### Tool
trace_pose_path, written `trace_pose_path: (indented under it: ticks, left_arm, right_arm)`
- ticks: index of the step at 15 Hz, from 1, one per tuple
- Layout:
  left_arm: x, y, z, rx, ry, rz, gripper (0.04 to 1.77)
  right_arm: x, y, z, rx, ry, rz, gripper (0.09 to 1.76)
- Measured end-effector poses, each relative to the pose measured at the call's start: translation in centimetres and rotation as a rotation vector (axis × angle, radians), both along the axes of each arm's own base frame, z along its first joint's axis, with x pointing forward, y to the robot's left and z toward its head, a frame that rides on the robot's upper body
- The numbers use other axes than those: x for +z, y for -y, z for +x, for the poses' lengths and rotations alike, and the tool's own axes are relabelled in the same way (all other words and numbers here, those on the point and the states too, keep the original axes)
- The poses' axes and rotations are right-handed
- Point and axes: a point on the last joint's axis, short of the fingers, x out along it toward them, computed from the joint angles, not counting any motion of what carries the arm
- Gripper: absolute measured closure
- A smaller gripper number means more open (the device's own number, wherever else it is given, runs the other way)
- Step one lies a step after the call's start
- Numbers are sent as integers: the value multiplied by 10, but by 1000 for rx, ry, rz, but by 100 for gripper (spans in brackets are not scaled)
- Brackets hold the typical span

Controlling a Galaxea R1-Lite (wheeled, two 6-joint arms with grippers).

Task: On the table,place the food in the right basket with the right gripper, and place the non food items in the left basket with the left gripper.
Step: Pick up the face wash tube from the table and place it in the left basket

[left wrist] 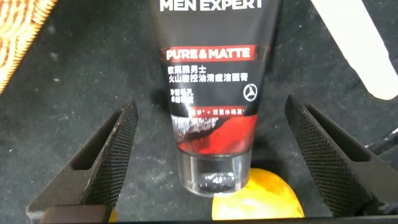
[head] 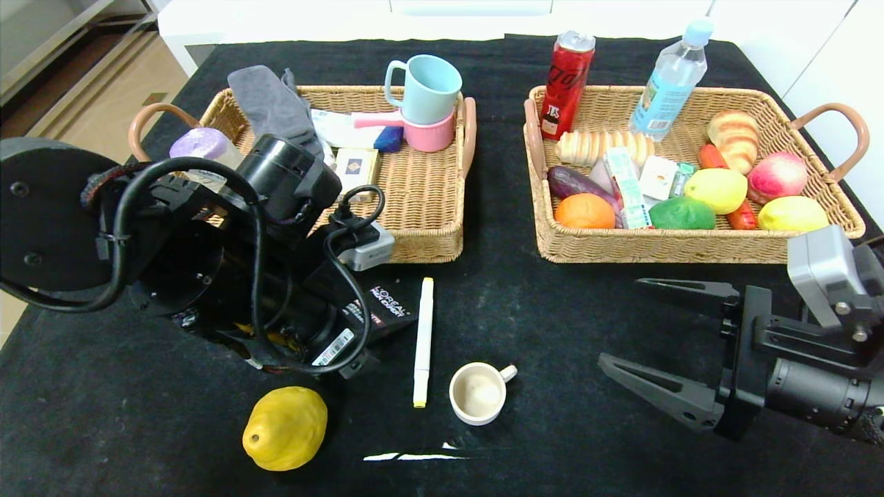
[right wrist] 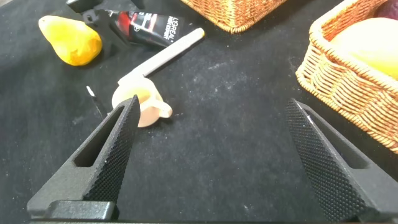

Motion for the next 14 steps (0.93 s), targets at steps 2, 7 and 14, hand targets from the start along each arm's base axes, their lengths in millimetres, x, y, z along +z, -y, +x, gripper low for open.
trace_pose_path:
  ticks: [2,7,14]
  left_arm:
    - [-1,1,2,2,-3,2,9]
    - [-7,0,5,21,-16,18,9]
    - [-8,0,7,27,-20,18,74]
  right_arm:
    - [0,0,0,0,1,1,15]
    - [2,2,0,-10,7,3,15]
    - [3,5,-2,-14,18,5,15]
